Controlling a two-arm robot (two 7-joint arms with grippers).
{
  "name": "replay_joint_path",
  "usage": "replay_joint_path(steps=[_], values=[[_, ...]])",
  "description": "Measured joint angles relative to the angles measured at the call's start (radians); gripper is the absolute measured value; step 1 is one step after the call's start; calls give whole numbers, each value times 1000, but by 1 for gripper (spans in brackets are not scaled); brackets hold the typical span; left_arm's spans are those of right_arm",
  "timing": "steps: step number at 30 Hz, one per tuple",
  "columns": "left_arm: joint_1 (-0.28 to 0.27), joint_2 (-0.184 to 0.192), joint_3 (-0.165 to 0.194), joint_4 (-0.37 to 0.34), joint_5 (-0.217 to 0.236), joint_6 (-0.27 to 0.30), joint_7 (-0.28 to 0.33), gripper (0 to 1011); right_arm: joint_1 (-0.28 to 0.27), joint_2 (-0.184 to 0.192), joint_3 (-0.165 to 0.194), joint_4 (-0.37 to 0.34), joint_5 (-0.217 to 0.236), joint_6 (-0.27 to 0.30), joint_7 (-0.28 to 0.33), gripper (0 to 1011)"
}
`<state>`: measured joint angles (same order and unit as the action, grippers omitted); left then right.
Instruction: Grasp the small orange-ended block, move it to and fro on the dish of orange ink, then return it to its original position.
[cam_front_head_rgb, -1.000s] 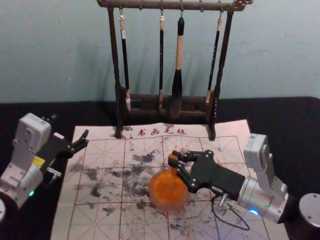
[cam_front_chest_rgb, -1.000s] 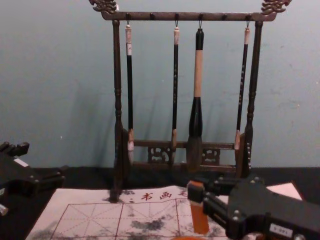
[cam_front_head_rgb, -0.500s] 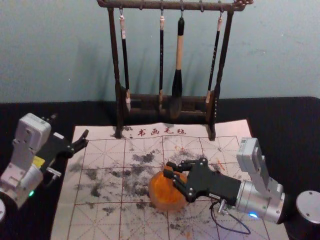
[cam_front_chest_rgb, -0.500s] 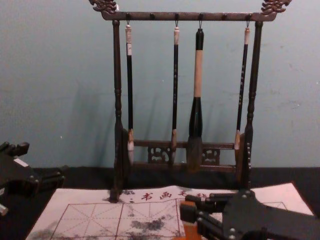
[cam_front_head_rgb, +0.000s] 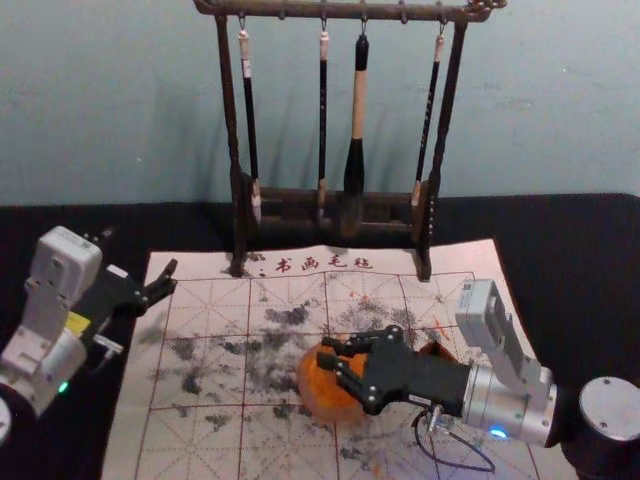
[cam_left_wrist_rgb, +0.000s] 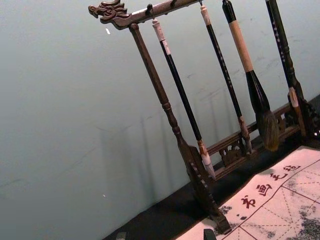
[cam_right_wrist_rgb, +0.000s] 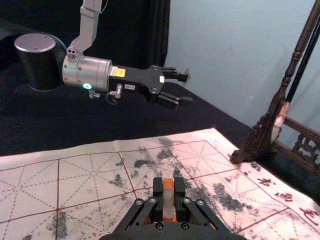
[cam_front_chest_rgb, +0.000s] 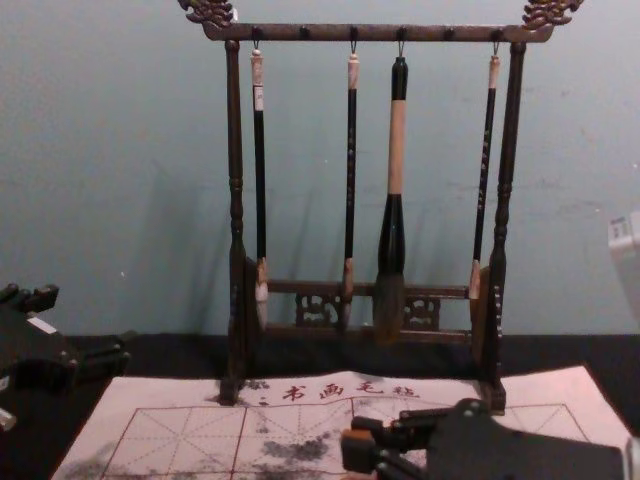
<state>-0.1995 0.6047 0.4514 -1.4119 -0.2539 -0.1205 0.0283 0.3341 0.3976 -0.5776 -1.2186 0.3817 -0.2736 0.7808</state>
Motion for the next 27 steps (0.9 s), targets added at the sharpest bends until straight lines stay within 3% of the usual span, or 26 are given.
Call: replay_joint_path(steps=[14,27], values=[[0,0,0,0,0,0,0,1001,44,-29,-30,63,-10,0,8,81],[0,0,0,0,0,0,0,1001,83,-57,-36,118,-28,-9,-5,81]])
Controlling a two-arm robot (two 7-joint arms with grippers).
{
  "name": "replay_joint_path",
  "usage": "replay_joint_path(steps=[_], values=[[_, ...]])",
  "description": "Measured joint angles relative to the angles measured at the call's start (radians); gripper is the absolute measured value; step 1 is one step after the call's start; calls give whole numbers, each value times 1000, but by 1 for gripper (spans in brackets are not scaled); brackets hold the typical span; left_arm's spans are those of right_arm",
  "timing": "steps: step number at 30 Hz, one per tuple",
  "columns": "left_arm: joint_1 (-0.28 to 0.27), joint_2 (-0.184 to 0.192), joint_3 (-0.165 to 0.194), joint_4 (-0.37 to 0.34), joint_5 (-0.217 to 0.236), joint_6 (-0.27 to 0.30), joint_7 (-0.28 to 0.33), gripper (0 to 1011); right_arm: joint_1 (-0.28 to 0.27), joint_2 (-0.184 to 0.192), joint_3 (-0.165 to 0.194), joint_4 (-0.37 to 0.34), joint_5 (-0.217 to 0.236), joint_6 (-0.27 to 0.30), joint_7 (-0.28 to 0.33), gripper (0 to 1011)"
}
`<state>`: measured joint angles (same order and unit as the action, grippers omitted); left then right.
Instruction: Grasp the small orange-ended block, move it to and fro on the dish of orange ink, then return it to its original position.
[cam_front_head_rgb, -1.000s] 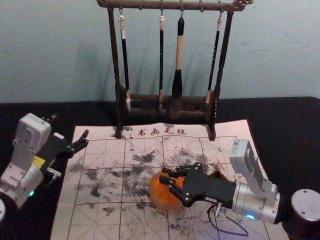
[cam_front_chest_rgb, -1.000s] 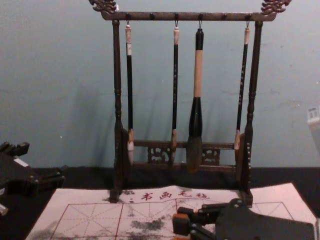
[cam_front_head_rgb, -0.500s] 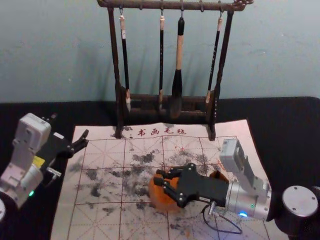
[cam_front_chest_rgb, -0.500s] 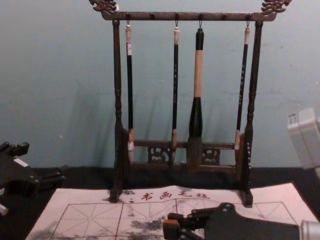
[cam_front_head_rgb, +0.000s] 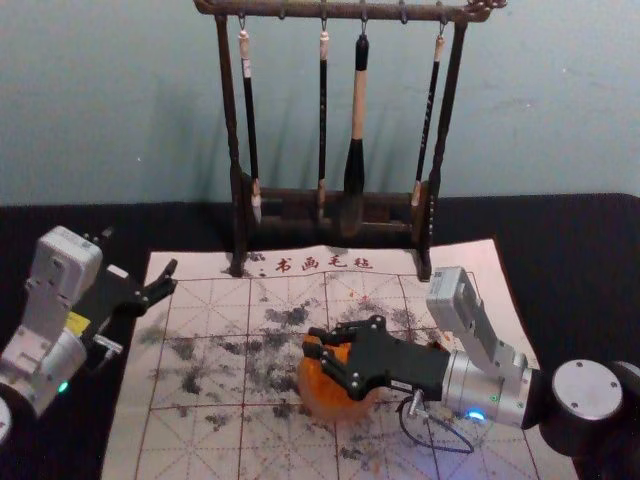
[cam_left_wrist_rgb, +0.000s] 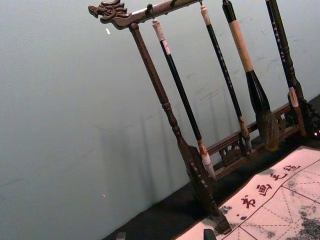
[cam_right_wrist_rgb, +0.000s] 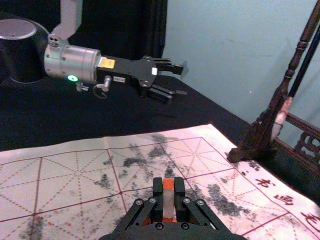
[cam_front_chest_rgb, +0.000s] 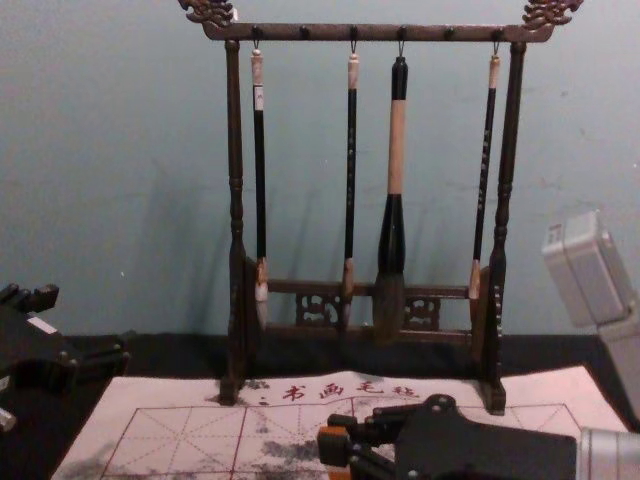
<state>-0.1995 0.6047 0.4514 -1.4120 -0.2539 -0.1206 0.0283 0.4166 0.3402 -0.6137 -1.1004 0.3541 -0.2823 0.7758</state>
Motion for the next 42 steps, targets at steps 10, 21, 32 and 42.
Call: replay_joint_path(steps=[10,21,32,42], values=[[0,0,0,0,0,0,0,1001,17,-10,13,28,-7,-1,-17,81],[0,0,0,0,0,0,0,1001,-24,38,35,-42,-9,23,-37,81],[0,0,0,0,0,0,0,1001,-87,96,38,-142,-6,49,-32,80],[0,0,0,0,0,0,0,1001,-96,102,18,-172,1,56,-12,81]])
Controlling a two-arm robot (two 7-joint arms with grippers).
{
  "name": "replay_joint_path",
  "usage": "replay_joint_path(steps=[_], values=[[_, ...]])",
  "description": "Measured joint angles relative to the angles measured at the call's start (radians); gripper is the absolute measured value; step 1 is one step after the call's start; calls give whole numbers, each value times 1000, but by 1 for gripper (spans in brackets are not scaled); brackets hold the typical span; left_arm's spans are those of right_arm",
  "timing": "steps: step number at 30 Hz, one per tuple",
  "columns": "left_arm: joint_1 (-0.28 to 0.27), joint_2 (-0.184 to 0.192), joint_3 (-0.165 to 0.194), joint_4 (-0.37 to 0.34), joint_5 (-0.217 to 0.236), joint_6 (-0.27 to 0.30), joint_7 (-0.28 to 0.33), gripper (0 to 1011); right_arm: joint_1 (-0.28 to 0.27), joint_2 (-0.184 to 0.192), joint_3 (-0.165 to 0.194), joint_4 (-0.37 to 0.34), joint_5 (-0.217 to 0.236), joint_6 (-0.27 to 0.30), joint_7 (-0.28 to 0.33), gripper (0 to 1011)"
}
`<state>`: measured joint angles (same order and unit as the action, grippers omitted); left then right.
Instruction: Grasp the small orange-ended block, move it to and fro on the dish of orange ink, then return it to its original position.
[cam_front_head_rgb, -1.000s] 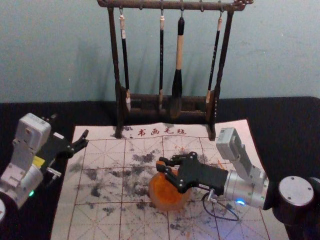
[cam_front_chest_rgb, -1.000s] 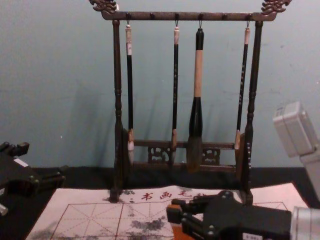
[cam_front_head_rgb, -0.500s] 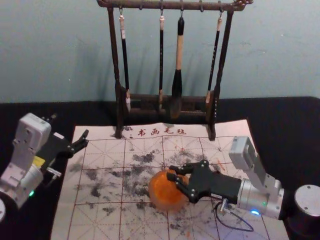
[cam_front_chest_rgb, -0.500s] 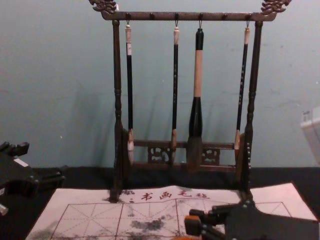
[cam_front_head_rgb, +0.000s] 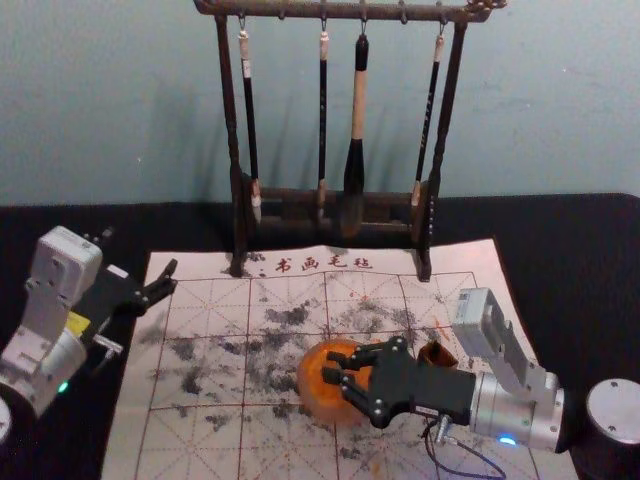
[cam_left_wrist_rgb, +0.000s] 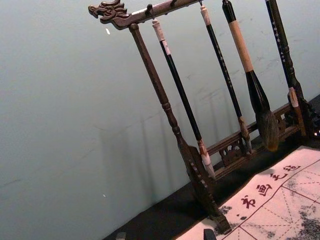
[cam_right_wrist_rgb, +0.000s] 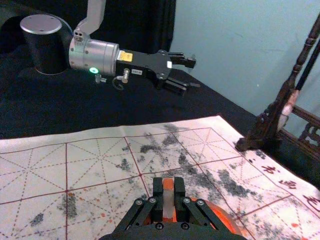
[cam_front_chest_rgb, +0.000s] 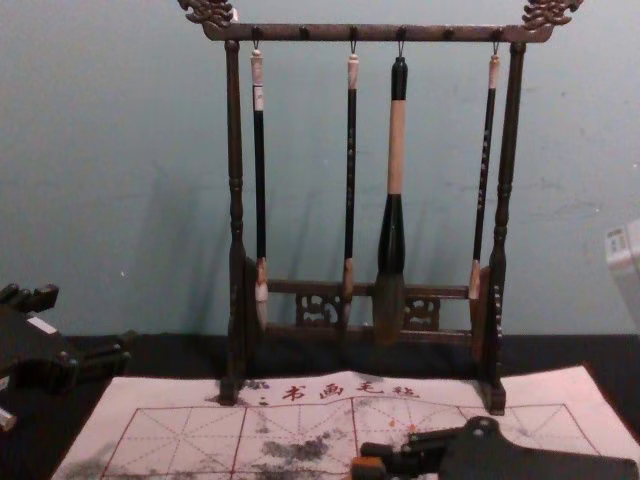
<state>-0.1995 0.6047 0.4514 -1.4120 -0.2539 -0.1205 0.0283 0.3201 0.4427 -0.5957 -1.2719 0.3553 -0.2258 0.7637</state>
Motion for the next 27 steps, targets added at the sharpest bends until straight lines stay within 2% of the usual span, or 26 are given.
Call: replay_joint_path(steps=[8,15,27], values=[[0,0,0,0,0,0,0,1002,19,-16,-16,18,-6,0,1,81],[0,0,0,0,0,0,0,1001,54,-41,-27,65,-24,-2,-6,81],[0,0,0,0,0,0,0,1001,98,-65,-17,128,-43,-7,-31,81]])
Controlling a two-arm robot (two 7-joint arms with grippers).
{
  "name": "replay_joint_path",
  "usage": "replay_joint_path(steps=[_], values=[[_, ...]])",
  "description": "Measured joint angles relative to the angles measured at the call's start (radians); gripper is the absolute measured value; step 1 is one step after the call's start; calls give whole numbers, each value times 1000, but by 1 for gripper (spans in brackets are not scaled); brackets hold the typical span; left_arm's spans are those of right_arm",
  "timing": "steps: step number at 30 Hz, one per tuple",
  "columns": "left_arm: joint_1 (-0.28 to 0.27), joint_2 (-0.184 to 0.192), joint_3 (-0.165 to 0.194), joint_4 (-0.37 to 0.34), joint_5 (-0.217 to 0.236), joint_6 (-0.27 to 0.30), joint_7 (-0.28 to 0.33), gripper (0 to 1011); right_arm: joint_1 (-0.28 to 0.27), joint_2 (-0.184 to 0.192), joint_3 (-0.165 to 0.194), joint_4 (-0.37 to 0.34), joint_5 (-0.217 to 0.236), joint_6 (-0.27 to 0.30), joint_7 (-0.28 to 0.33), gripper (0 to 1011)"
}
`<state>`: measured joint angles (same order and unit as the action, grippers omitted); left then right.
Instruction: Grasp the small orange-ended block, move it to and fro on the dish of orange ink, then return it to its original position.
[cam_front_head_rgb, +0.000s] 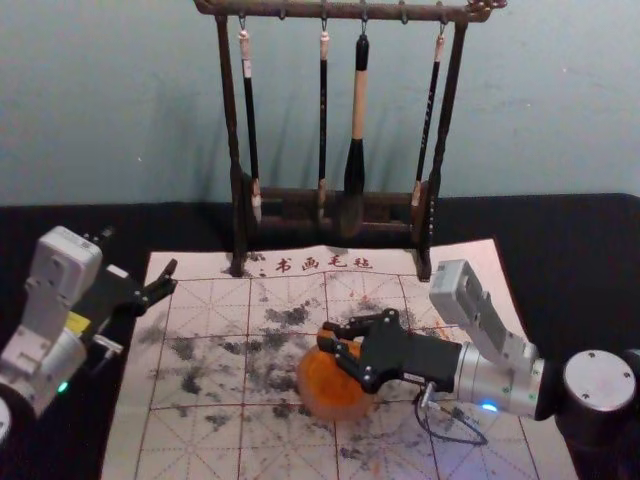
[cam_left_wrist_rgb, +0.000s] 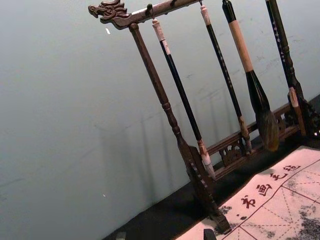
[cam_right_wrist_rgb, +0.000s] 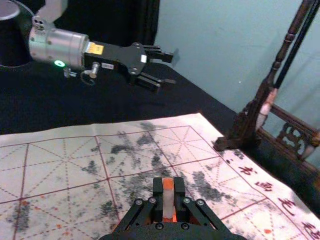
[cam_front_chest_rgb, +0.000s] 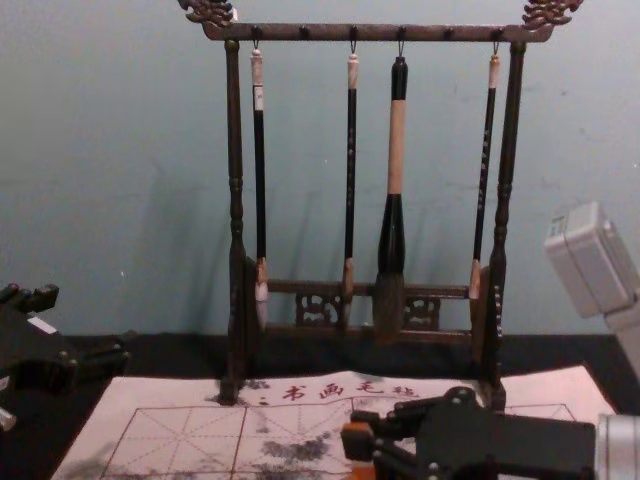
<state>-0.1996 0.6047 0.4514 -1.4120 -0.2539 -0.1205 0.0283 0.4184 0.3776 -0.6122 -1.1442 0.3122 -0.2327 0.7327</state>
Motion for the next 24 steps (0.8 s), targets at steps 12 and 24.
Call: replay_joint_path(steps=[12,24], values=[[0,0,0,0,0,0,0,1001,-7,20,21,-7,-4,13,-9,81],[0,0,0,0,0,0,0,1001,-60,58,23,-97,14,37,7,81]])
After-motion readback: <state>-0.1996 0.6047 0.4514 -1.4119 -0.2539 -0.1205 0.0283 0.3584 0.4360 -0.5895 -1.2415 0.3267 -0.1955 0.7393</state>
